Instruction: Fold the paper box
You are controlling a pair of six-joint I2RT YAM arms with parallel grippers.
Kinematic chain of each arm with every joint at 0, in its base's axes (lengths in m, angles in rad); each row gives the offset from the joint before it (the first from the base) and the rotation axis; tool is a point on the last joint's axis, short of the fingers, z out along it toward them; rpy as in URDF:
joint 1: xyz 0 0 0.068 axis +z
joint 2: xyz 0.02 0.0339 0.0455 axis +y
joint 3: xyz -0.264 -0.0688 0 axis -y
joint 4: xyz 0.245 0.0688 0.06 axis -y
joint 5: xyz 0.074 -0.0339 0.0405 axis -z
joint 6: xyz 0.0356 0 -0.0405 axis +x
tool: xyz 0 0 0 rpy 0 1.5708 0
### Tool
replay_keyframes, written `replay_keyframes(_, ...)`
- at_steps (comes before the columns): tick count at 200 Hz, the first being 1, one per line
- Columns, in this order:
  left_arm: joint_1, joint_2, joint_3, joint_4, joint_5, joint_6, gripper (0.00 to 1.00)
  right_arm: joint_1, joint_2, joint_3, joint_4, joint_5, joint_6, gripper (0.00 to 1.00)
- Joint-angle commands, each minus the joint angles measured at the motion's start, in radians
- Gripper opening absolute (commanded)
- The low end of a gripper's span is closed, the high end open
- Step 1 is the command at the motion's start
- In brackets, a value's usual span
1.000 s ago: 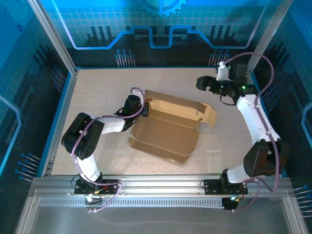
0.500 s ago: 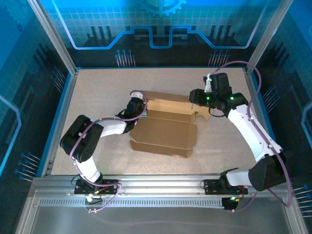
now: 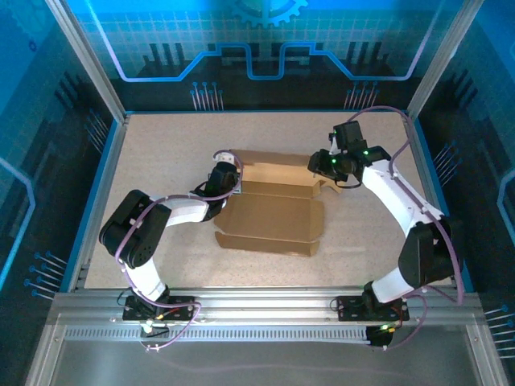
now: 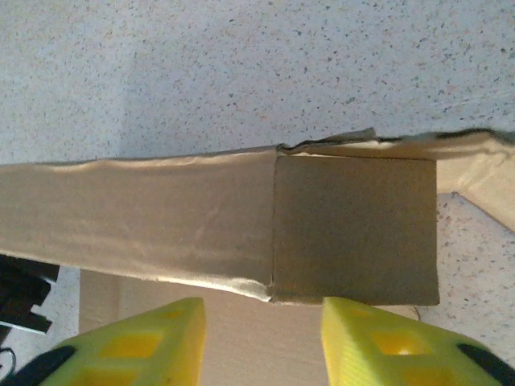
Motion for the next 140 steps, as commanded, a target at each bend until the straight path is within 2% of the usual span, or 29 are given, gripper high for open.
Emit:
replay_keyframes(1,-0.009,-0.013,-0.023,0.010,-0.015,0.016,0.00,-0.018,0.035,0.041,0.034,-0.039,0.024,0.39)
replay_keyframes(38,-0.010,-0.015,-0.030,0.023,-0.015,0.016,0.00,-0.020,0.052,0.062,0.030,-0.053,0.023,0.37)
replay_keyframes(53,-0.009,-0.018,-0.032,0.019,-0.019,0.020,0.00,-0.014,0.024,0.061,0.020,-0.022,0.012,0.37)
replay_keyframes(71,-0.009,-0.022,-0.033,0.016,-0.024,0.023,0.00,-0.015,-0.020,0.039,0.022,0.052,0.007,0.45)
replay_keyframes(85,-0.009,-0.017,-0.032,0.021,-0.023,0.025,0.00,-0.024,-0.020,0.035,0.018,0.063,0.009,0.48)
replay_keyframes(109,-0.009,-0.007,-0.027,0.024,-0.021,0.017,0.00,-0.025,0.022,0.063,0.033,0.015,0.009,0.52)
replay_keyframes(140,-0.009,-0.008,-0.026,0.024,-0.016,0.015,0.00,-0.015,0.113,0.124,0.034,-0.055,0.012,0.47)
